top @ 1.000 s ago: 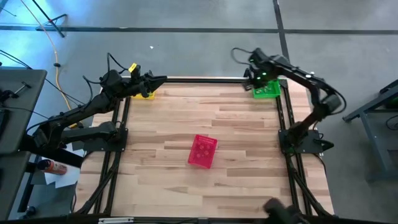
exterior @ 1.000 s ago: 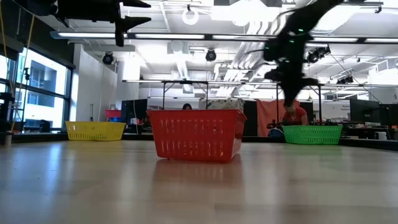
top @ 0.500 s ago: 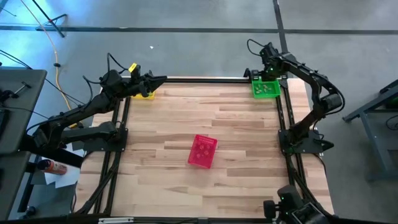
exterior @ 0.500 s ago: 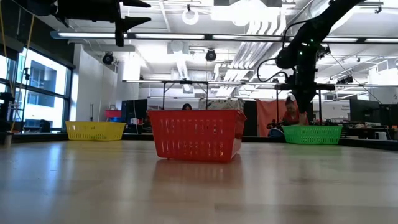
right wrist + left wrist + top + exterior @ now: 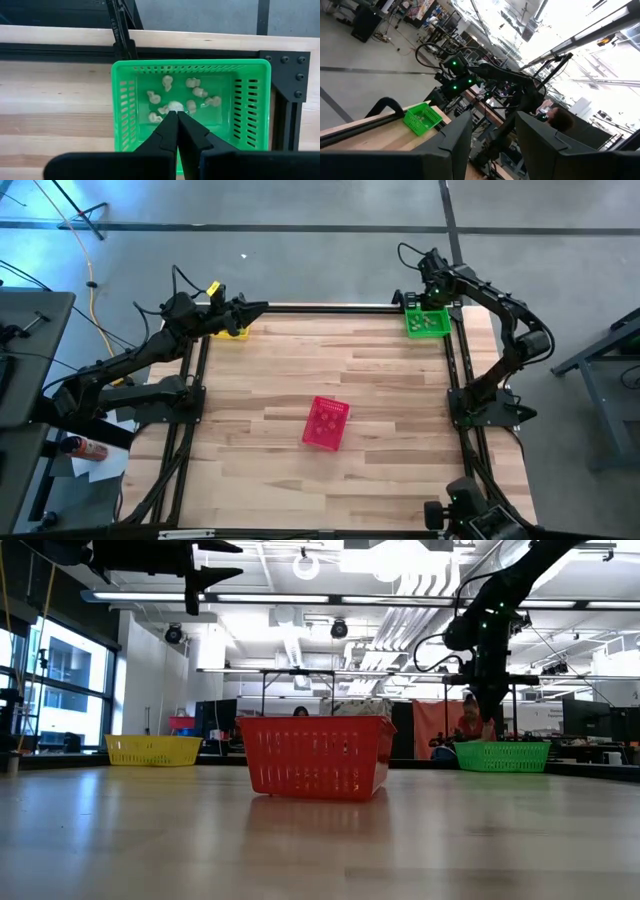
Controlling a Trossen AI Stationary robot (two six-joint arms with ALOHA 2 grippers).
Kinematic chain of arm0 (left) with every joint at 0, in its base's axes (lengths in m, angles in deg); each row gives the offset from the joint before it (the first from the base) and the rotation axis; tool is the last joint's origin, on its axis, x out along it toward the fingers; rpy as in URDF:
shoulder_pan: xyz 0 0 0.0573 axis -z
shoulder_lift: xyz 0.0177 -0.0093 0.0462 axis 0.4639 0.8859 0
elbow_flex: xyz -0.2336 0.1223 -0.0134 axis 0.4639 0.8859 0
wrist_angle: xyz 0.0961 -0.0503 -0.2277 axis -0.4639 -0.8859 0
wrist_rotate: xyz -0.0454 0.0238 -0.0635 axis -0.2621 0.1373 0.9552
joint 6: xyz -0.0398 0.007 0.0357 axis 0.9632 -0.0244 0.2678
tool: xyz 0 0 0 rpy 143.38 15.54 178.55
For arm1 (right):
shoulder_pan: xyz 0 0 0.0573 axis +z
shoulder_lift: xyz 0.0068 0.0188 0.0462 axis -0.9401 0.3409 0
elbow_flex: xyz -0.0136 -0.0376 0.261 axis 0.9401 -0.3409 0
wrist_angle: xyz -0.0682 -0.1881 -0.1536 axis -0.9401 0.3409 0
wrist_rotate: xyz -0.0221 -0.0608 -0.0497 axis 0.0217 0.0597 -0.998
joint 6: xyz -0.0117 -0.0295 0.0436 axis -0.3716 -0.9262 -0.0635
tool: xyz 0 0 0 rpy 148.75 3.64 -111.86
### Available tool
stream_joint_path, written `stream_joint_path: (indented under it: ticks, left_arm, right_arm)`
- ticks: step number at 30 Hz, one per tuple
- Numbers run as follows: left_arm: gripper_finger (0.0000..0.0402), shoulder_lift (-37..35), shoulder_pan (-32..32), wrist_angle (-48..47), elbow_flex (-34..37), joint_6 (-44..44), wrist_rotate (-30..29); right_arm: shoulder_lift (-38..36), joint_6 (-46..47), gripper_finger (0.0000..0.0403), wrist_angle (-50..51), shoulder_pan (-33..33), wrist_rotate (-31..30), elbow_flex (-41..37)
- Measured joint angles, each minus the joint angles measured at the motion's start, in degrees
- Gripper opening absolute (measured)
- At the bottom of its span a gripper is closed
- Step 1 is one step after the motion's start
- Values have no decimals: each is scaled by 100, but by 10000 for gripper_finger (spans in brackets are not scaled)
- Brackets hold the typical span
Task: Sort Halloween decoration
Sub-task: Return to Home Position
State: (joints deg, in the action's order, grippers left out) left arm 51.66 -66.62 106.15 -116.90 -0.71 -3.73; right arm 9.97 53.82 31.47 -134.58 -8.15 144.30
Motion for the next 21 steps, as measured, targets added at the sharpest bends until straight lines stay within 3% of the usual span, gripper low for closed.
stream_joint_path:
  ticks: [12,18,21]
  left_arm:
    - [142,0,0,0,0,-15,0]
    - [142,0,0,-1,0,-46,2]
    - [142,2,0,0,0,-290,2]
  right_arm:
    - [532,136,0,-153,14,222,0]
    - [-321,-108,0,-1095,333,458,-2]
    - [-997,-520,0,-1747,497,1249,-2]
